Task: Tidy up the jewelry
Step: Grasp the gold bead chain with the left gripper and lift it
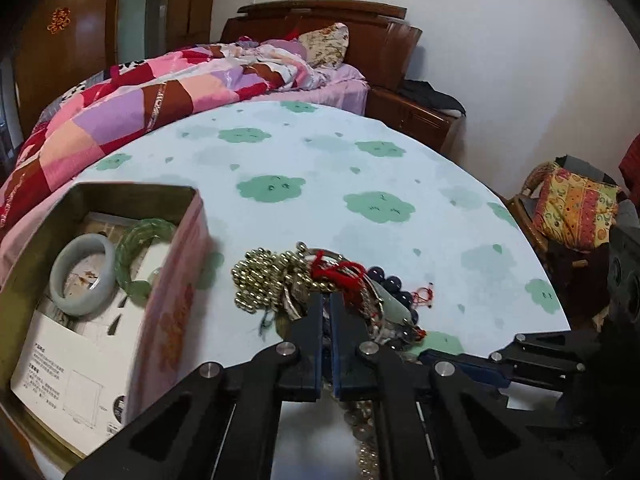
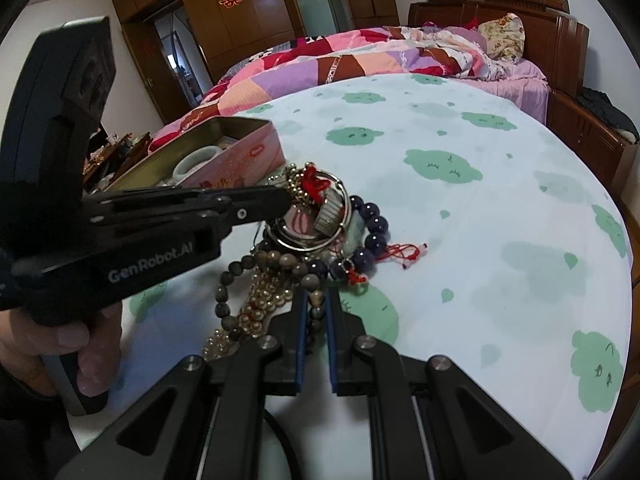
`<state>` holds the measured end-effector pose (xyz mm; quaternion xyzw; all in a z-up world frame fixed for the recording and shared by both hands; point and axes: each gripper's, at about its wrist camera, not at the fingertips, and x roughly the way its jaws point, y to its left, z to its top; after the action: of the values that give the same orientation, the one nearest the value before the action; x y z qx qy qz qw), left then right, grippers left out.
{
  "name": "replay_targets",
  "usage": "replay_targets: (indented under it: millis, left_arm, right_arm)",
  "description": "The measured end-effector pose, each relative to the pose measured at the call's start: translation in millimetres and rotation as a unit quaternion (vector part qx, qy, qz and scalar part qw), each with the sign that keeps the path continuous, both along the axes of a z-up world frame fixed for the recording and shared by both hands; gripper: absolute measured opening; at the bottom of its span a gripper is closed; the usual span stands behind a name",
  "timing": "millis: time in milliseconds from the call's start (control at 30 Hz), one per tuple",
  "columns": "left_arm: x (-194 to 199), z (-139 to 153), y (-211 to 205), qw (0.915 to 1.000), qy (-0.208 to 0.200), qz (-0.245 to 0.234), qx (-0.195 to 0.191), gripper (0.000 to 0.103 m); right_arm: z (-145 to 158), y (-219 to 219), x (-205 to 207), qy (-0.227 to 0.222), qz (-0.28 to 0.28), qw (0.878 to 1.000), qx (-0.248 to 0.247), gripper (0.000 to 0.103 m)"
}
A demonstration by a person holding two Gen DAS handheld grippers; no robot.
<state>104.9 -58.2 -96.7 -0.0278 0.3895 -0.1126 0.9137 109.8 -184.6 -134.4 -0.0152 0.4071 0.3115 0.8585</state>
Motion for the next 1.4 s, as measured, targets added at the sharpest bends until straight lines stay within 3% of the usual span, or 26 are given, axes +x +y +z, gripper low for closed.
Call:
replay_targets:
  millis: [100,433,500,567,600,633,833,967,1067,1133,1400]
  left_arm:
    - [-1,6,1,0.9999,-0.015,0.006,0.002,0.003]
    - [12,6,-1,0.9999,-0.007,0.012,-0.001,0.005]
    - [6,9,-2,0.9999,-0.011,0.003,-0.006,0.009]
    - [2,12,-3,0.9998,-0.018,0.004,0.001,0.035]
    - [0,14,-2,0.9996,-0.025,0.011,0.004,0.061]
    - [-2,17,-1,0.9989,-0.042,0.020,0.009,0.071]
    - [20,9,-4,0.9990,-0.033,0.012,0.029,0.070]
    - [31,-1,-7,0.9993,-0.009,0.004,0.036,0.039]
    - [33,-2,-5,0.9995,-0.006,0.008,0.031,0.031]
    - [30,-1,-3,0.9993,-0.011,0.013,0.034,0.010]
    - [18,11,1,0.9999,-0.015,0.001,-0.005,0.009]
  right_arm:
    - [0,1,0,0.001,0.002,1.000,-0.002,0.011]
    - [-1,2,0,0.002,0.008,1.000,-0.006,0.011]
    - [-1,1,0,0.003,0.009,1.000,-0.005,0.011]
    - [-2,2,-1,0.003,0.009,1.000,-0.005,0.011]
    - [-2,2,-1,0.002,0.009,1.000,-0.006,0.011]
    - [-2,1,-1,0.002,0.009,1.000,-0.006,0.011]
    - [-3,1,-1,0.001,0.009,1.000,-0.007,0.011]
    - [-3,1,-1,0.002,0.010,1.000,-0.006,0.011]
    - [-3,2,-1,0.004,0.011,1.000,-0.006,0.011]
    - [-3,2,-2,0.004,0.012,1.000,-0.006,0.011]
    - [-3,3,-2,0.004,0.011,1.000,-0.006,0.011]
